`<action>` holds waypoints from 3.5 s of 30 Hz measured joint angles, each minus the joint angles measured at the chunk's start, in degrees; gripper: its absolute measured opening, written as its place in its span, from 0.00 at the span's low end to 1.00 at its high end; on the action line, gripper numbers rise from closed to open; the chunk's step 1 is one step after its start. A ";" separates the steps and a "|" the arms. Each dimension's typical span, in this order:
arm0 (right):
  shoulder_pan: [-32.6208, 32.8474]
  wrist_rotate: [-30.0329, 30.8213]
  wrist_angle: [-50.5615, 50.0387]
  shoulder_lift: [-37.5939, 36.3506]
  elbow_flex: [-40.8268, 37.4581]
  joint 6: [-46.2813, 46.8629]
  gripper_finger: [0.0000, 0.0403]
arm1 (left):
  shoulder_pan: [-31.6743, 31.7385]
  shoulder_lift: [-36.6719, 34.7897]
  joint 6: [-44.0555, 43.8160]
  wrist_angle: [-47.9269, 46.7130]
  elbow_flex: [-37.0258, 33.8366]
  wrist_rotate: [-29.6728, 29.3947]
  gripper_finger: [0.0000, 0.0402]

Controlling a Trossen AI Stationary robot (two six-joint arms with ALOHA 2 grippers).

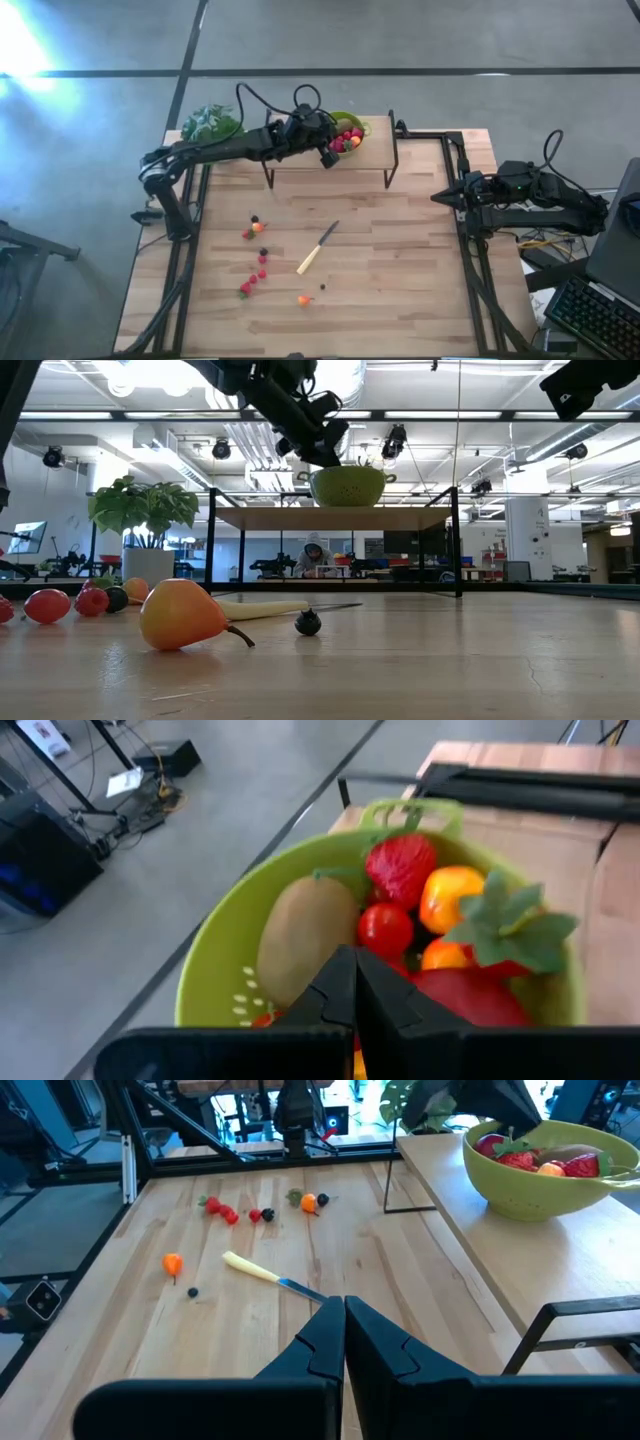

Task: Pick & Place Fruit
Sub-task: Put the blueberry into the strainer bowl

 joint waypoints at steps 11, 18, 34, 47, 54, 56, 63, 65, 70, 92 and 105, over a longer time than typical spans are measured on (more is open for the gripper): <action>0.01 0.00 0.00 0.00 0.01 0.00 0.02 | 0.09 0.59 -1.13 0.04 0.00 -0.02 0.11; -0.01 0.00 0.00 -0.02 -0.01 0.00 0.02 | 0.09 0.58 -0.81 0.02 0.00 -0.03 0.25; 0.01 0.00 0.00 -0.02 -0.01 0.00 0.02 | -4.90 -5.39 3.11 -10.65 4.20 8.91 0.32; -0.01 0.00 0.02 -0.01 0.01 0.00 0.02 | -19.00 -5.40 4.58 -15.48 3.87 12.63 0.32; 0.01 0.00 0.00 -0.02 0.01 0.00 0.02 | -27.42 -5.35 1.27 -15.85 -0.06 12.63 0.31; 0.00 0.00 0.00 -0.01 0.01 0.00 0.02 | -29.55 -5.35 0.93 -14.48 -2.16 12.63 0.31; -0.01 0.00 0.02 0.00 0.01 0.00 0.02 | -36.04 -5.35 0.77 -4.28 -12.72 12.57 0.31; -0.01 0.00 0.00 0.00 0.01 0.00 0.02 | -37.55 -5.35 0.79 -1.04 -16.00 12.58 0.31; 0.01 0.00 0.02 0.00 0.01 0.00 0.02 | -40.03 -5.35 1.14 7.97 -23.43 12.57 0.31; 0.01 0.00 0.00 0.00 0.01 0.00 0.02 | -41.99 2.07 3.09 17.76 -30.84 13.67 0.57; 0.00 0.00 0.00 -0.01 0.00 0.00 0.02 | -42.21 7.70 3.14 19.98 -28.57 15.23 0.57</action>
